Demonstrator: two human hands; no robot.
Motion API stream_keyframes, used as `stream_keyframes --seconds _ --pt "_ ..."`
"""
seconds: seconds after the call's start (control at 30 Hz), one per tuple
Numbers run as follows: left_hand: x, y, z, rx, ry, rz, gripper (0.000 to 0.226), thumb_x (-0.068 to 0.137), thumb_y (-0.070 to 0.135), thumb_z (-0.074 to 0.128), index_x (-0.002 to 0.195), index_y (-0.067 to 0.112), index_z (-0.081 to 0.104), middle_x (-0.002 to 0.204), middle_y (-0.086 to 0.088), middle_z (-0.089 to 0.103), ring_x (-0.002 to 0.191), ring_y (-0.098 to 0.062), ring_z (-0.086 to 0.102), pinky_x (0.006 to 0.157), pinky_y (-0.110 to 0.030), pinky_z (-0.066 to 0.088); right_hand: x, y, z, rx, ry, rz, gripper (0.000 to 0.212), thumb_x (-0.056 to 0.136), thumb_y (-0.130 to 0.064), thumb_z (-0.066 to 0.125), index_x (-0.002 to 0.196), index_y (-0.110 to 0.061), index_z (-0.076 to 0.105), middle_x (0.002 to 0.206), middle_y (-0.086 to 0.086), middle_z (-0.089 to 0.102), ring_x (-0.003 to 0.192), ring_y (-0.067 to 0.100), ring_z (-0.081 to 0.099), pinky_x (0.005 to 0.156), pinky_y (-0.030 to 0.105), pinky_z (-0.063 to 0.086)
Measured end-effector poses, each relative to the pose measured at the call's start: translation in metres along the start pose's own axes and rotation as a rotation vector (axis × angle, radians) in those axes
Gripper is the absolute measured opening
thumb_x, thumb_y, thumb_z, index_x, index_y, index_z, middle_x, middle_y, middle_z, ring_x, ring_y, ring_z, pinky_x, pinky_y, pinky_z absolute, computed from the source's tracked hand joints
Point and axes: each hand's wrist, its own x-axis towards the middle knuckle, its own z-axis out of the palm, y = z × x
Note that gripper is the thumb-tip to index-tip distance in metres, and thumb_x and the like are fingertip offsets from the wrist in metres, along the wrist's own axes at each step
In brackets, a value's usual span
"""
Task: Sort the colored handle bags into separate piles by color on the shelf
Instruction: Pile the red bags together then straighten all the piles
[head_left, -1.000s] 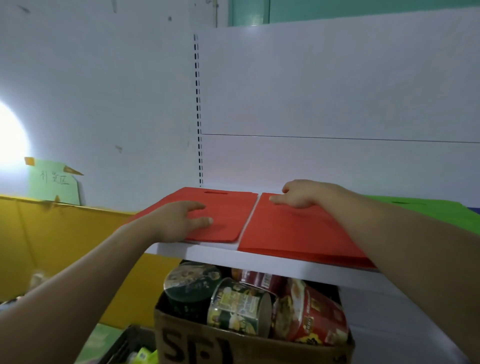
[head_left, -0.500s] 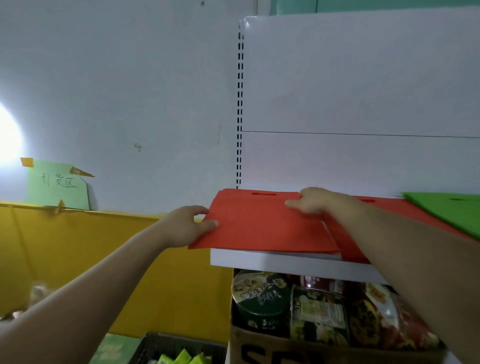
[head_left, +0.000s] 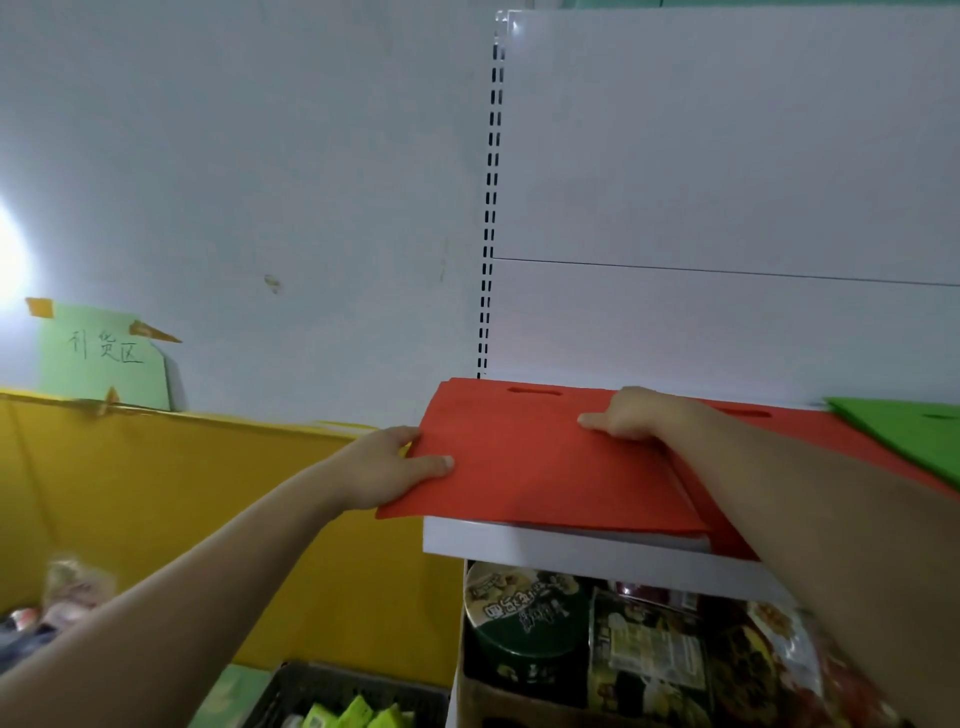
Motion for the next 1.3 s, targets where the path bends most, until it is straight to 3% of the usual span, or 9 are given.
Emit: stream_keyframes --seconds 0.1,0.23,0.4,0.57,0.7,0.8,1.07,1.2,1.3 --pt "0.001 -0.003 0.001 0.038 0.022 -0.02 0.071 0.088 0.05 0.057 0.146 0.018 0.032 0.146 0.001 0.04 0.118 -0.016 0.048 0.091 -0.023 0.034 0.001 0.0 0.001 -0.047 0.092 -0.018 0.062 0.094 -0.055 0.045 0.119 -0.001 0.059 0.127 0.015 0.056 0.115 0.03 0.054 0.087 0.029 0.041" --pt "-0.001 0.0 0.004 0.083 0.046 0.012 0.07 0.089 0.05 0.055 0.146 0.017 0.031 0.149 0.002 0.036 0.128 -0.018 0.042 0.09 -0.023 0.031 0.001 -0.002 0.005 0.004 0.254 -0.058 0.041 0.091 -0.05 0.051 0.108 -0.014 0.061 0.115 0.008 0.062 0.102 0.027 0.057 0.074 0.03 0.041" --pt "-0.004 -0.002 0.001 -0.009 0.046 0.007 0.073 0.087 0.045 0.061 0.147 0.017 0.03 0.145 0.0 0.041 0.11 -0.014 0.05 0.088 -0.023 0.036 -0.022 -0.01 -0.006 0.227 0.496 -0.118 0.036 0.096 -0.044 0.045 0.116 -0.016 0.059 0.116 0.009 0.063 0.108 0.03 0.055 0.082 0.033 0.04" --pt "-0.005 -0.008 -0.005 -0.175 0.14 0.086 0.081 0.079 0.023 0.075 0.146 0.019 0.031 0.145 -0.001 0.041 0.12 -0.016 0.048 0.095 -0.03 0.042 -0.048 -0.013 -0.021 0.493 0.682 -0.131 0.036 0.096 -0.042 0.048 0.122 -0.019 0.058 0.117 0.007 0.064 0.11 0.03 0.055 0.084 0.03 0.038" --pt "-0.014 -0.003 -0.009 -0.388 0.245 0.192 0.069 0.08 -0.002 0.067 0.139 0.022 0.042 0.115 -0.003 0.058 0.087 -0.016 0.062 0.071 -0.031 0.053 -0.068 -0.017 -0.033 0.739 0.717 -0.114 0.045 0.09 -0.035 0.061 0.132 -0.022 0.051 0.128 0.003 0.058 0.117 0.023 0.053 0.091 0.023 0.035" --pt "-0.019 -0.003 -0.013 -0.383 0.328 0.31 0.068 0.081 -0.011 0.06 0.137 0.025 0.044 0.12 0.0 0.055 0.081 -0.017 0.063 0.072 -0.034 0.054 -0.081 -0.023 -0.039 0.946 0.684 -0.082 0.06 0.081 -0.025 0.071 0.135 -0.026 0.045 0.123 0.006 0.056 0.107 0.019 0.056 0.091 0.026 0.043" --pt "-0.023 -0.017 -0.022 -0.361 0.412 0.47 0.068 0.075 -0.013 0.06 0.13 0.024 0.052 0.131 0.0 0.054 0.116 -0.023 0.055 0.103 -0.042 0.043 -0.113 -0.034 -0.048 1.201 0.743 -0.047 0.061 0.077 -0.004 0.072 0.129 -0.026 0.049 0.097 0.001 0.06 0.068 0.009 0.06 0.05 0.013 0.048" --pt "-0.027 -0.018 -0.02 -0.338 0.391 0.479 0.065 0.078 -0.009 0.062 0.133 0.024 0.05 0.132 0.001 0.051 0.117 -0.017 0.051 0.102 -0.031 0.039 -0.134 -0.031 -0.05 0.981 0.892 -0.093 0.056 0.077 -0.002 0.07 0.127 -0.021 0.055 0.121 -0.002 0.057 0.098 0.009 0.058 0.082 0.011 0.045" --pt "-0.03 -0.017 -0.015 -0.357 0.363 0.495 0.067 0.079 -0.006 0.063 0.135 0.028 0.048 0.135 -0.001 0.051 0.118 -0.022 0.052 0.102 -0.041 0.041 -0.158 -0.025 -0.05 0.837 0.963 -0.131 0.062 0.08 -0.003 0.068 0.136 -0.02 0.048 0.132 -0.005 0.048 0.116 0.003 0.045 0.089 0.002 0.031"
